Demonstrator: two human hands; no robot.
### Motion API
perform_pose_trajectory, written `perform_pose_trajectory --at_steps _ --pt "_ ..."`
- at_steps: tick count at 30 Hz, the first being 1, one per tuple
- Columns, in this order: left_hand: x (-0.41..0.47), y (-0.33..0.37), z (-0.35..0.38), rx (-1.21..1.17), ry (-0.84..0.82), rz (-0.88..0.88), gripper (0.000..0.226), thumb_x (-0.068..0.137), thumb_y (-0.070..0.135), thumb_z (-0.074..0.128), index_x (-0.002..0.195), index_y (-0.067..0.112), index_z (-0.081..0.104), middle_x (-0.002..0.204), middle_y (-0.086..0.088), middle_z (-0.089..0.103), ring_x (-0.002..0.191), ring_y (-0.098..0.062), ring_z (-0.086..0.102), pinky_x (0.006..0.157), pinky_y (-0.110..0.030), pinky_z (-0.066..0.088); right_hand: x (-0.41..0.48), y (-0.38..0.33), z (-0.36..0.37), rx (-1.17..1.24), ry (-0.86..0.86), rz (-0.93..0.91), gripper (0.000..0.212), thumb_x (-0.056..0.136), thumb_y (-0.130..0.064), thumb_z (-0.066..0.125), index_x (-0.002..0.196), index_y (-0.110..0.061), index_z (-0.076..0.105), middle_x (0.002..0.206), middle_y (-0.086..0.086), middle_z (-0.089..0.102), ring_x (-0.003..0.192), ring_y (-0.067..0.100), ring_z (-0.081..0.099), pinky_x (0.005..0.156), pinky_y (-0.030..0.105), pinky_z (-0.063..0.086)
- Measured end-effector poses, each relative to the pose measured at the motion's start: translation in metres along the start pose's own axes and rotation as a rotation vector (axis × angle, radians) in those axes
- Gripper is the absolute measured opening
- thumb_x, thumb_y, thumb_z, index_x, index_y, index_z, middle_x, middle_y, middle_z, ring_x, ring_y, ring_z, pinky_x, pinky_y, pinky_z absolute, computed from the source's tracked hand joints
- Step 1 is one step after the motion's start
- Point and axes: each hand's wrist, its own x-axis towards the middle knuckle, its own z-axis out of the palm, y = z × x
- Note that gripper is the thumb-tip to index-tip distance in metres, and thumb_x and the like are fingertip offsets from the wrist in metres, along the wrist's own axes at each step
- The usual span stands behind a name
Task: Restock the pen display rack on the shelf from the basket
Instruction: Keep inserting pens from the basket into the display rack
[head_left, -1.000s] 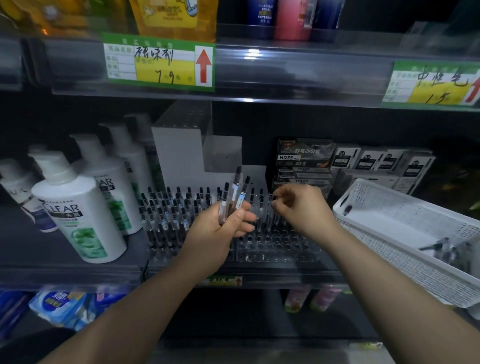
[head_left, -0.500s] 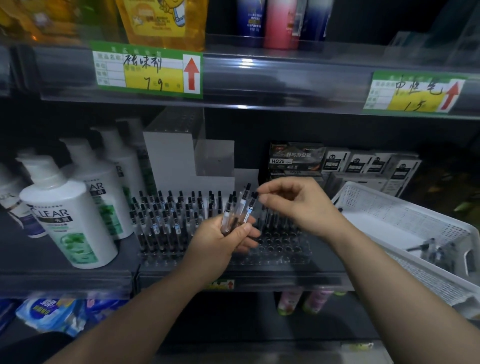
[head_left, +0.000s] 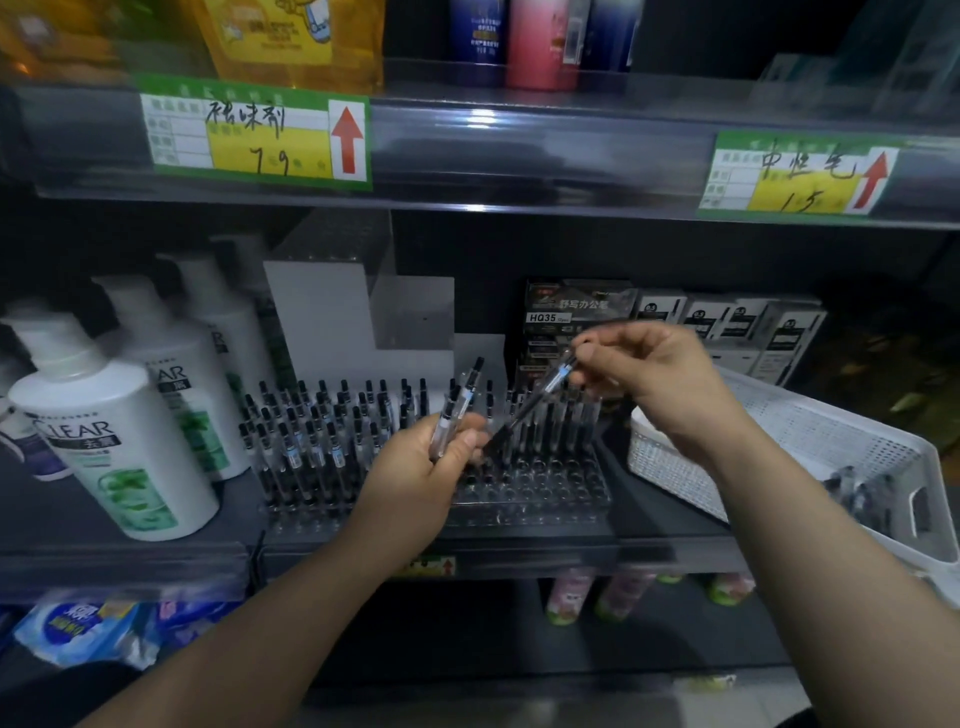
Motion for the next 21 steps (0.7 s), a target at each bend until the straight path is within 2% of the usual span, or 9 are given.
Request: perform_pose_trajectory --at_steps 2,4,6,9,11,14,17,19,21 --pt "0.000 0.001 -0.001 -0.040 0.022 0.022 0.016 0.098 0.022 0.050 0.096 0.032 0.063 0.086 0.014 0.071 0.084 0.002 0.066 0.082 -0.026 0.053 0.000 0.000 -0.009 -0.063 0.071 -0.013 0.004 0.087 -0.001 0.063 0.087 -0.003 0.067 0.064 0.002 0.069 0.057 0.005 0.065 0.052 0.014 0.050" --pt "0.000 0.004 -0.002 -0.057 0.025 0.047 0.018 0.100 0.021 0.048 0.092 0.024 0.064 0.068 0.010 0.067 0.063 -0.002 0.062 0.064 -0.021 0.049 0.000 0.003 -0.011 -0.213 0.123 -0.028 0.004 0.088 -0.005 0.065 0.086 -0.007 0.067 0.071 0.005 0.069 0.055 0.001 0.064 0.048 0.012 0.046" --pt "-0.001 0.006 -0.003 0.010 0.022 0.067 0.023 0.099 0.031 0.046 0.089 0.020 0.064 0.055 0.008 0.052 0.048 -0.002 0.047 0.052 -0.019 0.038 0.001 0.011 -0.009 -0.350 0.153 -0.053 0.011 0.087 -0.009 0.067 0.079 -0.018 0.067 0.077 0.006 0.070 0.064 0.009 0.066 0.059 0.021 0.053" --pt "0.000 0.006 -0.005 -0.028 0.018 0.044 0.045 0.093 0.055 0.046 0.086 0.011 0.055 0.058 0.005 0.039 0.049 -0.007 0.036 0.055 -0.035 0.034 0.003 0.023 -0.002 -0.464 0.139 -0.096 0.020 0.086 -0.011 0.069 0.074 -0.026 0.064 0.078 0.004 0.071 0.075 0.022 0.069 0.071 0.033 0.056" --pt "0.001 0.009 -0.005 -0.091 0.021 0.008 0.042 0.093 0.053 0.046 0.084 0.012 0.045 0.061 0.007 0.039 0.052 -0.009 0.033 0.057 -0.042 0.035 0.004 0.029 0.002 -0.550 0.123 -0.136 0.020 0.086 -0.013 0.069 0.073 -0.027 0.064 0.076 0.001 0.071 0.076 0.021 0.069 0.071 0.031 0.055" --pt "0.003 0.010 -0.005 -0.102 0.014 0.003 0.028 0.100 0.036 0.042 0.081 0.016 0.043 0.064 -0.002 0.040 0.049 -0.013 0.032 0.049 -0.034 0.030 0.006 0.037 0.011 -0.648 0.089 -0.171 0.007 0.086 -0.015 0.069 0.081 -0.019 0.071 0.076 -0.001 0.071 0.073 0.016 0.067 0.073 0.032 0.055" --pt "0.003 0.009 -0.006 -0.096 0.012 0.005 0.031 0.101 0.035 0.041 0.079 0.015 0.051 0.061 -0.002 0.046 0.046 -0.013 0.035 0.046 -0.030 0.030 0.007 0.042 0.021 -0.743 0.050 -0.189 0.008 0.087 -0.018 0.068 0.089 -0.015 0.075 0.079 0.001 0.073 0.075 0.016 0.067 0.075 0.033 0.055" --pt "0.002 0.010 -0.007 -0.094 0.021 0.002 0.031 0.101 0.032 0.042 0.080 0.014 0.056 0.058 0.001 0.049 0.046 -0.013 0.040 0.046 -0.034 0.036 0.007 0.044 0.026 -0.785 0.020 -0.190 0.011 0.088 -0.018 0.067 0.094 -0.014 0.075 0.082 0.001 0.074 0.077 0.016 0.068 0.078 0.031 0.054" --pt "0.002 0.009 -0.007 -0.082 0.034 0.001 0.026 0.101 0.029 0.044 0.085 0.013 0.059 0.060 0.005 0.055 0.051 -0.011 0.050 0.053 -0.034 0.048 0.007 0.046 0.030 -0.813 -0.003 -0.181 0.013 0.089 -0.019 0.065 0.096 -0.016 0.075 0.083 0.000 0.074 0.076 0.014 0.067 0.078 0.031 0.054"
